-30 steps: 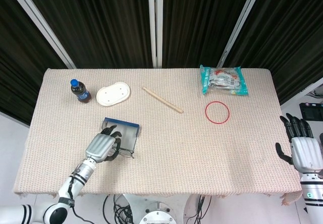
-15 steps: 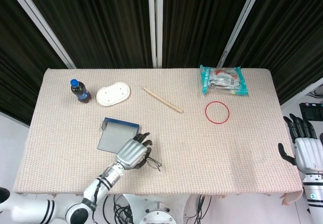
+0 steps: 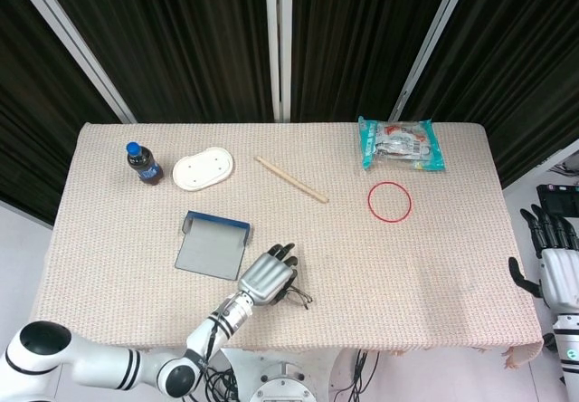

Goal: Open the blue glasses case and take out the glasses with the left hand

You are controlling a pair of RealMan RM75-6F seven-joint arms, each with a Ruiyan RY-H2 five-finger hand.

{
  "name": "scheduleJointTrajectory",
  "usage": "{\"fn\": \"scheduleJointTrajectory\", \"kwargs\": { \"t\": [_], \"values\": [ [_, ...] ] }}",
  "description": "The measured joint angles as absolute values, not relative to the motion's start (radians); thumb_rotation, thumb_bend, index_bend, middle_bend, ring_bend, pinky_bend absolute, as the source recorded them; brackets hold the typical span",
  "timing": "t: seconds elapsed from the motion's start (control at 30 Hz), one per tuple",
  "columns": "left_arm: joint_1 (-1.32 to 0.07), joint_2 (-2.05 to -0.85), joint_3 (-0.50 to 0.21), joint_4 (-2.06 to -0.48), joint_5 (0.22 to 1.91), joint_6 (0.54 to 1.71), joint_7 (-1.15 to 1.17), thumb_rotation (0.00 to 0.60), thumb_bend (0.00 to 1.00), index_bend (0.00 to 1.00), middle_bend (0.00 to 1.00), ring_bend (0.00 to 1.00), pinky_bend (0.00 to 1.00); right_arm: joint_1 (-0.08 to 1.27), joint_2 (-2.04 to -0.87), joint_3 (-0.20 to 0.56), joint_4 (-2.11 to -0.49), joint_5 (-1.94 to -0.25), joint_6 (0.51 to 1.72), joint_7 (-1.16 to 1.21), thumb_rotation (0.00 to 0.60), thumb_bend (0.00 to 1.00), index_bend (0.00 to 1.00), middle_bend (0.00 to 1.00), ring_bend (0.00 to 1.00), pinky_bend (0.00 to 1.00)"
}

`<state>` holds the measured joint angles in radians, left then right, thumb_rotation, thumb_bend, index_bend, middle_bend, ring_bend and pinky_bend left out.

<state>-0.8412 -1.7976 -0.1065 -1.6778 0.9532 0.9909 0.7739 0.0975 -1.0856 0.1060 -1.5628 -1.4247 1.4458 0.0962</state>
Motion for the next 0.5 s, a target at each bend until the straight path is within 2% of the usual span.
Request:
{"fn": "scheduleJointTrajectory", "kwargs": {
  "t": [0.03,0.17,0.23,0.33,0.5],
  "values": [
    [-0.842,-1.799,-0.106,-1.673,0.954,0.991,0.769,0.600,0.47,0.64,0.24,0.02,0.16,0.098,-1.086,0.106,-1.561,-1.425,1.444,0.097,0.600,0.38,0.00,0.02,0.00,0.00],
    [-0.846,-1.792,-0.102,-1.664,0.971,0.977,0.735,0.600,0.43,0.21,0.19,0.02,0.15,0.100,-1.090,0.106,-1.562,-1.427,1.442,0.093,0.600,0.38,0.00,0.02,0.00,0.00],
    [-0.846,-1.784,-0.099,-1.663,0.982,0.970,0.715,0.600,0.42,0.07,0.17,0.02,0.15,0.101,-1.090,0.106,-1.564,-1.428,1.442,0.090,0.600,0.38,0.00,0.02,0.00,0.00],
    [-0.844,-1.769,-0.095,-1.662,1.009,0.966,0.681,0.600,0.39,0.00,0.12,0.02,0.14,0.102,-1.090,0.108,-1.568,-1.426,1.441,0.083,0.600,0.38,0.00,0.02,0.00,0.00],
    [-0.828,-1.741,-0.089,-1.660,1.058,0.983,0.628,0.600,0.34,0.00,0.07,0.00,0.10,0.105,-1.089,0.109,-1.576,-1.427,1.438,0.074,0.600,0.38,0.00,0.02,0.00,0.00]
  ]
}}
